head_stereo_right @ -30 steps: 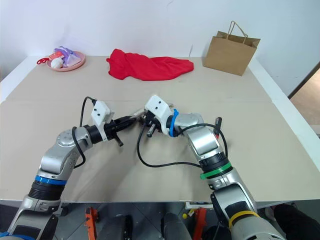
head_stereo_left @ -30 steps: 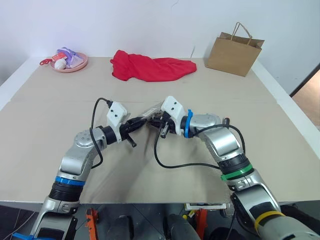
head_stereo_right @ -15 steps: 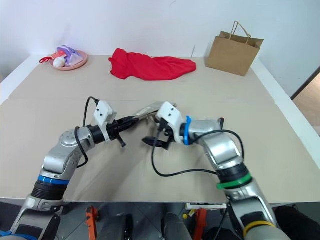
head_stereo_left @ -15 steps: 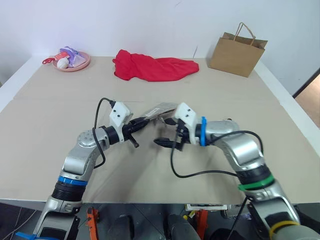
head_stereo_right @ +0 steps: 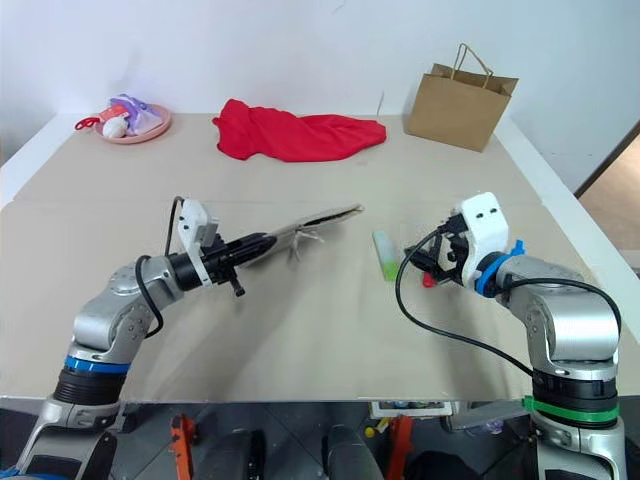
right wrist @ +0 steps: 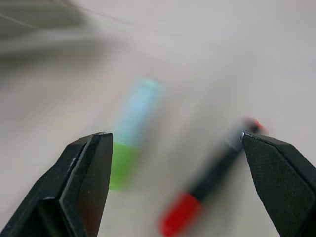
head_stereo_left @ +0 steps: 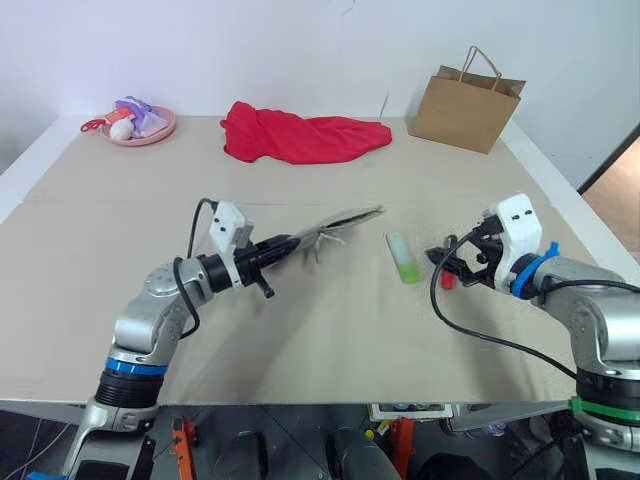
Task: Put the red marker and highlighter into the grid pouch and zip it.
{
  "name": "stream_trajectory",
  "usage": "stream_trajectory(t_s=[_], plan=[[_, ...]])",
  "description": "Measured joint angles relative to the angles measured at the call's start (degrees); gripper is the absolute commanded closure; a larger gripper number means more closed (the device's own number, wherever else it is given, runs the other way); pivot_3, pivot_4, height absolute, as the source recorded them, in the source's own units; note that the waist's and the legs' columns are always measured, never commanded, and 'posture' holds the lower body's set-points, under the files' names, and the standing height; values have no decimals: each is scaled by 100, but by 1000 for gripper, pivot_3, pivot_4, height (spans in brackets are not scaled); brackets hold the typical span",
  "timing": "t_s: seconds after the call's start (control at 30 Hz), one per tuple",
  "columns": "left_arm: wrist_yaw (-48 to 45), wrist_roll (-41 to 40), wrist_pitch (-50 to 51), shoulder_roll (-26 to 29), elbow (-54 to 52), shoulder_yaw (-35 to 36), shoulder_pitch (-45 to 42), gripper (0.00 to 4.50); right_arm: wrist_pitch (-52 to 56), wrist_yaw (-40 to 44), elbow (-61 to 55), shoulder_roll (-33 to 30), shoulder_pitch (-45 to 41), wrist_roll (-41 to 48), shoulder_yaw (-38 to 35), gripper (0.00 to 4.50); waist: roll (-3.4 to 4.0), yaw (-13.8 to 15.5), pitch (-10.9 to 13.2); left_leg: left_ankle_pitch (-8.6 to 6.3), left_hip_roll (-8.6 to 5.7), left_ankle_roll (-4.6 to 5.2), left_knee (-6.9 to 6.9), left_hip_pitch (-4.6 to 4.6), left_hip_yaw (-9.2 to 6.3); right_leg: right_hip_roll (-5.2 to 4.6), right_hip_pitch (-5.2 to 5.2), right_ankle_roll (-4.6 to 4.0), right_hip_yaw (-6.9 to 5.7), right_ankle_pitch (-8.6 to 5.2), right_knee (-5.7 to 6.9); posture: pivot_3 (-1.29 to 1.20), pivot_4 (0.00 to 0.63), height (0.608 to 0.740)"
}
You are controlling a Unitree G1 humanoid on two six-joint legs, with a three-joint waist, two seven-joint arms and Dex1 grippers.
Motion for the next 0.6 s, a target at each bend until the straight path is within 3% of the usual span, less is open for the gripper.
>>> stream_trajectory(t_s=[0.2,0.4,0.5,0.6], plan=[[-70,-13,31,63,1,6,6,4500,124,-1052,589,646,-226,-293,-30,55,0,7,0,-1,-7,0,-1,-11,2,-7,-7,7,7,-2,-2,0,150,740],[-171,-12,32,86,1,-5,14,4500,-14,-1421,1112,792,-424,-386,-61,55,0,6,0,-1,-7,0,-6,-13,3,-7,-8,5,1,-4,-4,0,150,740],[-185,-9,32,88,1,-7,20,4500,-109,-1526,1363,813,-422,-445,-56,701,1,6,0,-1,-7,0,-6,-13,3,-7,-8,6,2,-4,-4,0,150,740],[-205,-8,33,94,1,-10,36,4500,-222,-1536,1439,820,-370,-458,-45,2210,1,6,0,-1,-6,0,-6,-12,3,-6,-8,6,2,-4,-4,0,150,740]])
